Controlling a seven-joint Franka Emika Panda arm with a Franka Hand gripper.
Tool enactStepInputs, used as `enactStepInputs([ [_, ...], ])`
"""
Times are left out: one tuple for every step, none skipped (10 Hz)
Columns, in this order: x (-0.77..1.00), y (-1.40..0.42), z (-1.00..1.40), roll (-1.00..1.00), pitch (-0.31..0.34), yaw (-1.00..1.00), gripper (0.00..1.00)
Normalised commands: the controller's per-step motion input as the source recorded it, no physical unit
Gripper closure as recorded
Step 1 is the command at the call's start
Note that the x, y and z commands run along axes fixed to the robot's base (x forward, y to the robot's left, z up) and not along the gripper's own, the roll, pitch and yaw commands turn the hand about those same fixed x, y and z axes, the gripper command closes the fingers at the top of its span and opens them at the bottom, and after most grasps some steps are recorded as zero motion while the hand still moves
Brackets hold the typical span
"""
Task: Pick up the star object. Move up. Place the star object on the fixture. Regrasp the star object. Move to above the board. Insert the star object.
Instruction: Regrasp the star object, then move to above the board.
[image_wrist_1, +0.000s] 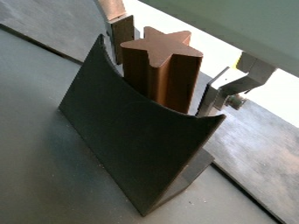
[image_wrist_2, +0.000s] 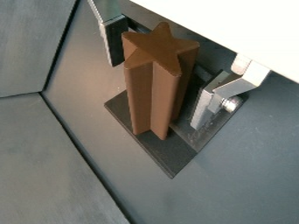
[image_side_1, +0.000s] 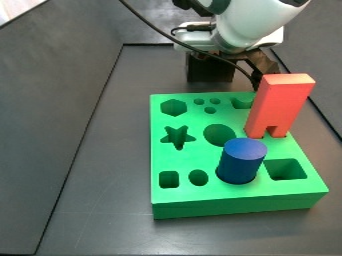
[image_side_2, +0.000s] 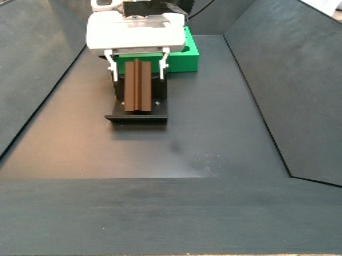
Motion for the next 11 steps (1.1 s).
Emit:
enactStepInputs([
  [0.04,0.00,-0.31,0.07,0.049,-0.04,0.00],
  [0.00,0.00,0.00,0.00,0.000,0.00,1.00],
  [0.15,0.10,1.00,-0.02,-0.248,0.14,1.00],
  [0.15,0.10,1.00,-0.02,-0.247,0.13,1.00],
  [0.13,0.10,1.00,-0.03,-0.227,0.07,1.00],
  [0.12,0.09,1.00,-0.02,-0.197,-0.02,1.00],
  [0.12,0.09,1.00,-0.02,-0.165,-0.07,1.00],
  [0.11,0.09,1.00,-0.02,-0.118,-0.13,1.00],
  [0.10,0.09,1.00,-0.02,-0.080,-0.14,1.00],
  [0.10,0.09,1.00,-0.02,-0.053,-0.15,1.00],
  [0.08,0.08,1.00,-0.03,0.010,-0.14,1.00],
])
